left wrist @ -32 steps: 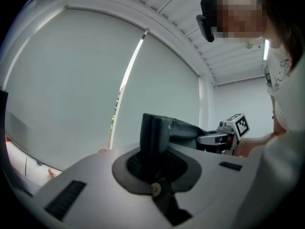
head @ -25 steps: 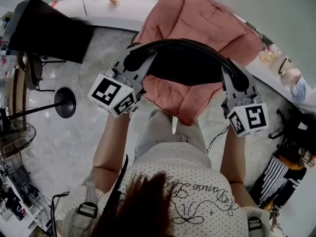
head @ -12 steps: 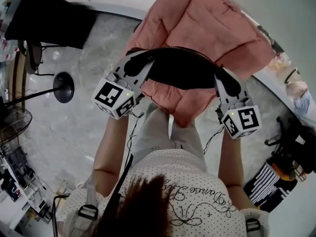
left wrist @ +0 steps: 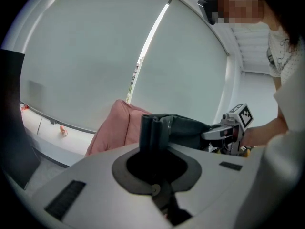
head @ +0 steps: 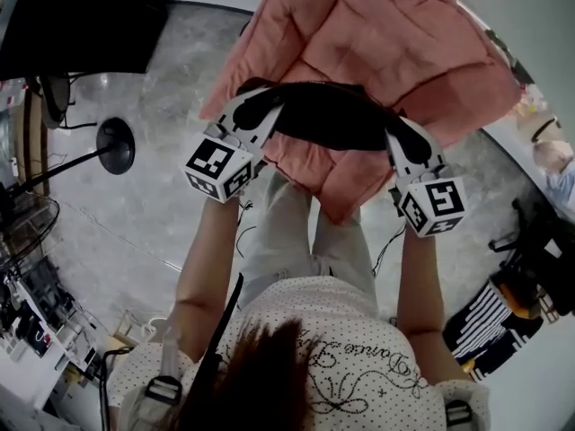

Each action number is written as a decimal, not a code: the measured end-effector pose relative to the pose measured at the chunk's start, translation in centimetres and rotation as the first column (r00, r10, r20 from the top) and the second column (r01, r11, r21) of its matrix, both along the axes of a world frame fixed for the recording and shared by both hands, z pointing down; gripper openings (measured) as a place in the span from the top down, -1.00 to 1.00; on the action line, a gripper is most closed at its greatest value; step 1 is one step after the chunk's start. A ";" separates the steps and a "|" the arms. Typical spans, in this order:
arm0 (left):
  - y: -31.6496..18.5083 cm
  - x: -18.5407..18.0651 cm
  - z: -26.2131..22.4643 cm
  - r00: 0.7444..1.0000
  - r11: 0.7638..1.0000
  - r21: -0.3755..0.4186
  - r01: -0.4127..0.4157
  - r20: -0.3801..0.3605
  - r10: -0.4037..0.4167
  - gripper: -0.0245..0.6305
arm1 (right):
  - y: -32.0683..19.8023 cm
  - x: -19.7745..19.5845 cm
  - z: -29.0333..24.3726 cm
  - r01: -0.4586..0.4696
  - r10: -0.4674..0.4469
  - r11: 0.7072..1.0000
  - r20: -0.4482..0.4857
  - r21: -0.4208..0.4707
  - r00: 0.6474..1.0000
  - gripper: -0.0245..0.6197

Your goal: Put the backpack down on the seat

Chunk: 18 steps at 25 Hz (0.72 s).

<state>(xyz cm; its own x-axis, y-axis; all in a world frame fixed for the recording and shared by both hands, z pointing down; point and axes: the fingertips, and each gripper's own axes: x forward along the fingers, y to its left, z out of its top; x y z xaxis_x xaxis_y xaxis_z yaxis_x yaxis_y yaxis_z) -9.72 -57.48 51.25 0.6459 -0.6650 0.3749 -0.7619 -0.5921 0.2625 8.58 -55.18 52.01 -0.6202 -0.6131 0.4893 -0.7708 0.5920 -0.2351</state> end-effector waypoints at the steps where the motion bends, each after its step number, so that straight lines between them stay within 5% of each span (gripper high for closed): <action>1: -0.3 0.1 0.9 1.000 1.000 -0.011 0.001 0.001 -0.001 0.85 | -0.2 0.1 0.9 -0.003 0.003 1.000 -0.001 -0.014 1.000 0.72; 18: -2.1 1.4 15.8 0.997 0.974 -0.228 -0.009 0.073 0.027 0.82 | -0.3 1.2 15.9 -0.077 0.082 0.962 0.007 -0.263 0.997 0.72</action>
<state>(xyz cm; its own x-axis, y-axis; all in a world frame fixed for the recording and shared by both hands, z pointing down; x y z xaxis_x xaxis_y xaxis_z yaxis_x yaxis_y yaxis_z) -8.35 -59.55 67.05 0.6210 -0.5453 0.5630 -0.7745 -0.5372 0.3340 9.79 -55.46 67.90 -0.5846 -0.5120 0.6294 -0.8073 0.4448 -0.3879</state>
